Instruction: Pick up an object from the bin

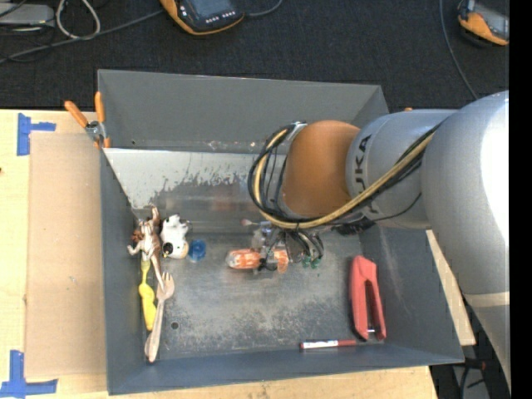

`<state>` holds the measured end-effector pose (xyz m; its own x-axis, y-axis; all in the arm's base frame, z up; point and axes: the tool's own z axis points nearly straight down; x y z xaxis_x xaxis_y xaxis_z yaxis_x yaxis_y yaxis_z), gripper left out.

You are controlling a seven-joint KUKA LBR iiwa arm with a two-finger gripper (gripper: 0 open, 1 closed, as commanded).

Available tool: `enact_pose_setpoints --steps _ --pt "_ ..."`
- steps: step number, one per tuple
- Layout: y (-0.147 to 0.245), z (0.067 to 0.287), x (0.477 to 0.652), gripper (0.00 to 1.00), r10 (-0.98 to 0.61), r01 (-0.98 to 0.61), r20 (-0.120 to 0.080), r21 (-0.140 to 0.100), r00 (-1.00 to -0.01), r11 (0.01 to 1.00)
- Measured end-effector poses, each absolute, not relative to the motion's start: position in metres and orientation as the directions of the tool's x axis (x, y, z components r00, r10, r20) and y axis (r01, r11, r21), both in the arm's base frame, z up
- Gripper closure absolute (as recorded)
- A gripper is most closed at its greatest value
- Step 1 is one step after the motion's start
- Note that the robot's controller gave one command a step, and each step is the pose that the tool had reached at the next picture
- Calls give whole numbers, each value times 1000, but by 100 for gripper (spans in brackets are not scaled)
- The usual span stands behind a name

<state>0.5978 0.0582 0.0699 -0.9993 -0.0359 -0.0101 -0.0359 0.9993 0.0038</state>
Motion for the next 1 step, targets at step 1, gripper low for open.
enact_pose_setpoints --steps 1 --pt "61 121 589 100 -59 -59 -3 4 -998 998"
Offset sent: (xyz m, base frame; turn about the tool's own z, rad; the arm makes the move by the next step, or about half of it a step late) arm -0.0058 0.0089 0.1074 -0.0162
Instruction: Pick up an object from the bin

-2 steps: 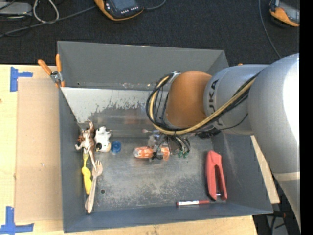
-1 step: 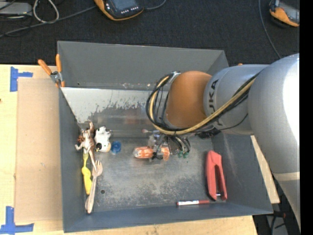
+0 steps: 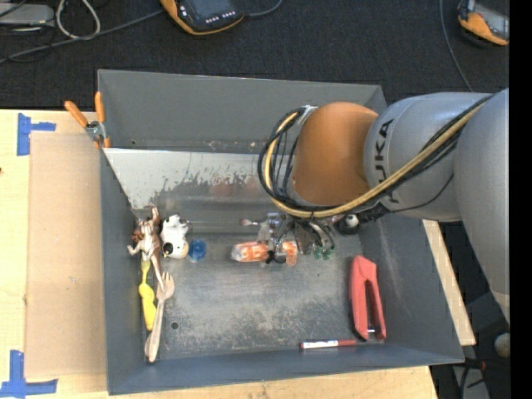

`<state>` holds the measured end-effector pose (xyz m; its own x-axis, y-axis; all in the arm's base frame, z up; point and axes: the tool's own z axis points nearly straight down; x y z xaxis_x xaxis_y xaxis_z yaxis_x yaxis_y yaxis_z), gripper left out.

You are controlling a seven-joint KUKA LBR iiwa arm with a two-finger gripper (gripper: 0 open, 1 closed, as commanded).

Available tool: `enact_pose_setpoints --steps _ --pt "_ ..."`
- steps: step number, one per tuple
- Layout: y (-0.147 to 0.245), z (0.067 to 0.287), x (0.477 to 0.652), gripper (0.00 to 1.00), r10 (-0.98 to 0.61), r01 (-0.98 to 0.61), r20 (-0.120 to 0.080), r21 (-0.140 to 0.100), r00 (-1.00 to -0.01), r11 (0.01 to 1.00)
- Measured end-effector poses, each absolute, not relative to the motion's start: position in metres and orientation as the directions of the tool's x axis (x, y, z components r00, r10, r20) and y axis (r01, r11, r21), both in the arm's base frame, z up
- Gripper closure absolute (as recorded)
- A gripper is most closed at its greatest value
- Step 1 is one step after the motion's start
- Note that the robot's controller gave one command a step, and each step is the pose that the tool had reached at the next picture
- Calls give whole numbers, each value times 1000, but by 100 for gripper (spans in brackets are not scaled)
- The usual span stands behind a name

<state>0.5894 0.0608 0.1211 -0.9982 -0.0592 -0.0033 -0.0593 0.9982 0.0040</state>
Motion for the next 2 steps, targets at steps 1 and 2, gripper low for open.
enact_pose_setpoints --steps 1,2 --pt "67 178 593 100 -52 -52 -6 4 -999 999" --pt "63 226 595 100 -15 -15 1 4 -1000 1000"
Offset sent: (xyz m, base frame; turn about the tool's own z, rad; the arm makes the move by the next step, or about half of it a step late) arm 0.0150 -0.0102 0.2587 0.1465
